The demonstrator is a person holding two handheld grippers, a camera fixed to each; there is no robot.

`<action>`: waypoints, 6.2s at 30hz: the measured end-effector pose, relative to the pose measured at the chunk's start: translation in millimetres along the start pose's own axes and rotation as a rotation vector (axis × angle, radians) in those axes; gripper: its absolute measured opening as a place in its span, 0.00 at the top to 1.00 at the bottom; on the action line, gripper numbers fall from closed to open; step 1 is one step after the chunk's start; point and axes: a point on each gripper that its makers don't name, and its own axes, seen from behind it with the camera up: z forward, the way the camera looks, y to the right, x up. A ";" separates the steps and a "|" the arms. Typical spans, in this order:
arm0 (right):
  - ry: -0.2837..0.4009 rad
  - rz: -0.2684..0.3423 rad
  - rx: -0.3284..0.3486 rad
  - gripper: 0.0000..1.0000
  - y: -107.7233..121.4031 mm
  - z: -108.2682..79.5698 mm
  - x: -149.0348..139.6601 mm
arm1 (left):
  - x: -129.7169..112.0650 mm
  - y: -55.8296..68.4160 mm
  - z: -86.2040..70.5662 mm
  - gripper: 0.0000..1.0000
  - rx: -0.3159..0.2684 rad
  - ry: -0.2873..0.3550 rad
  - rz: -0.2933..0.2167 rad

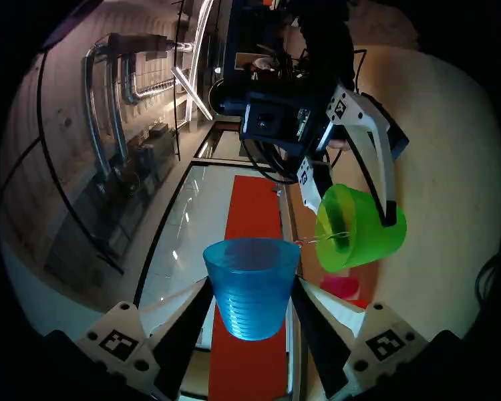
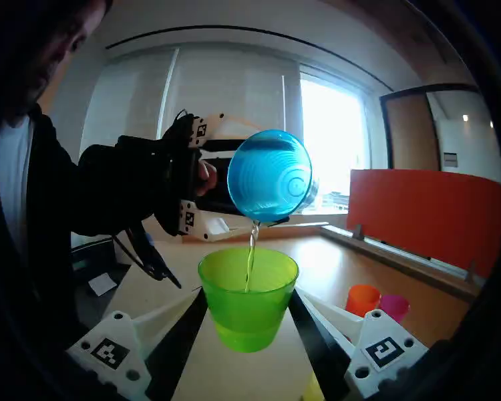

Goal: Pour water

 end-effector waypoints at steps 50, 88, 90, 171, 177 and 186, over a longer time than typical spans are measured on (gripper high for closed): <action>-0.002 -0.009 -0.002 0.14 -1.0 0.4 0.4 | -1.2 2.8 3.9 0.19 -0.010 -0.009 0.065; 0.013 -0.014 -0.015 0.14 -0.6 -4.6 4.8 | -11.3 -10.2 3.3 0.19 0.039 -0.020 -0.239; 0.014 -0.015 -0.015 0.14 -0.7 -4.5 5.5 | -12.5 -14.7 2.7 0.19 0.051 -0.018 -0.282; -0.055 0.002 -0.014 0.14 3.5 -21.7 0.3 | -65.1 45.0 -3.4 0.19 -0.145 -0.157 -1.449; -0.072 0.004 -0.012 0.14 6.2 -26.2 -2.6 | -66.6 60.0 -4.0 0.19 -0.184 -0.186 -1.422; -0.108 0.006 -0.009 0.14 8.5 -35.6 -12.4 | -62.5 83.3 -2.5 0.18 -0.252 -0.218 -1.397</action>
